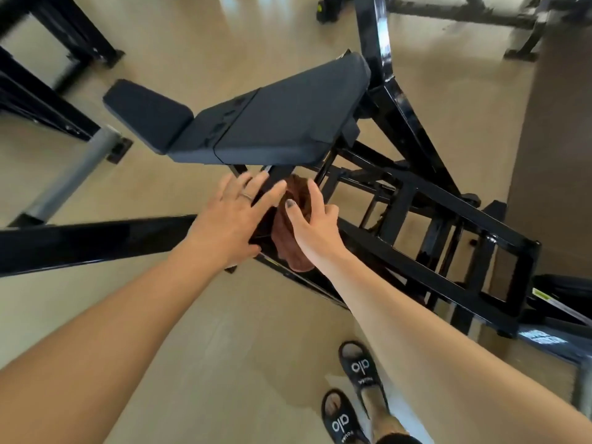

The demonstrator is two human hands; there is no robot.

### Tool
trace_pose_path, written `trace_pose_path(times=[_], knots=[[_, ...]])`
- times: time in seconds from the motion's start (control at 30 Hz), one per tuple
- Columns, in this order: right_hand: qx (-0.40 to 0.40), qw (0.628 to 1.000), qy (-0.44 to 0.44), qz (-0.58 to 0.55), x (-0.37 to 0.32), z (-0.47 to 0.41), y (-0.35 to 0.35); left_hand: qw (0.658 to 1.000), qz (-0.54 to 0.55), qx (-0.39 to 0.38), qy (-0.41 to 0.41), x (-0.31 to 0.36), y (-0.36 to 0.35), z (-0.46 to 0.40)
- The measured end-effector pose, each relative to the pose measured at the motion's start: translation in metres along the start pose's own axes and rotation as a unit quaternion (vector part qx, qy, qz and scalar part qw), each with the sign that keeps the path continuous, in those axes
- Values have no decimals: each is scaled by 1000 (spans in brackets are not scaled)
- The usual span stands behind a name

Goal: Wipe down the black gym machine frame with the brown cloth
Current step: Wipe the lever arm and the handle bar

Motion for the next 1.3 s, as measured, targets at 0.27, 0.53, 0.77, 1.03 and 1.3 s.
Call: trace_pose_path(times=[0.27, 0.53, 0.77, 1.03, 1.3], knots=[[66, 984, -54, 155, -6, -11, -18, 989, 45, -92, 108, -51, -6, 7], [116, 993, -9, 9, -33, 32, -75, 995, -7, -75, 60, -48, 2, 6], [159, 985, -40, -54, -25, 9, -49, 995, -21, -78, 59, -49, 0, 7], [270, 950, -115, -105, -24, 10, -45, 993, 45, -106, 32, -66, 6, 21], [210, 967, 51, -133, -142, 100, -169, 987, -91, -67, 111, -175, 54, 142]])
Point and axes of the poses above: each hand's wrist, its own z-axis away from the middle knuckle, its own y-axis out of the back of the hand, x = y × z, the point moved 8 cm from there along -z, towards the middle knuckle, and after that the axes turned 6 degrees about z, right-handed, at the moved point
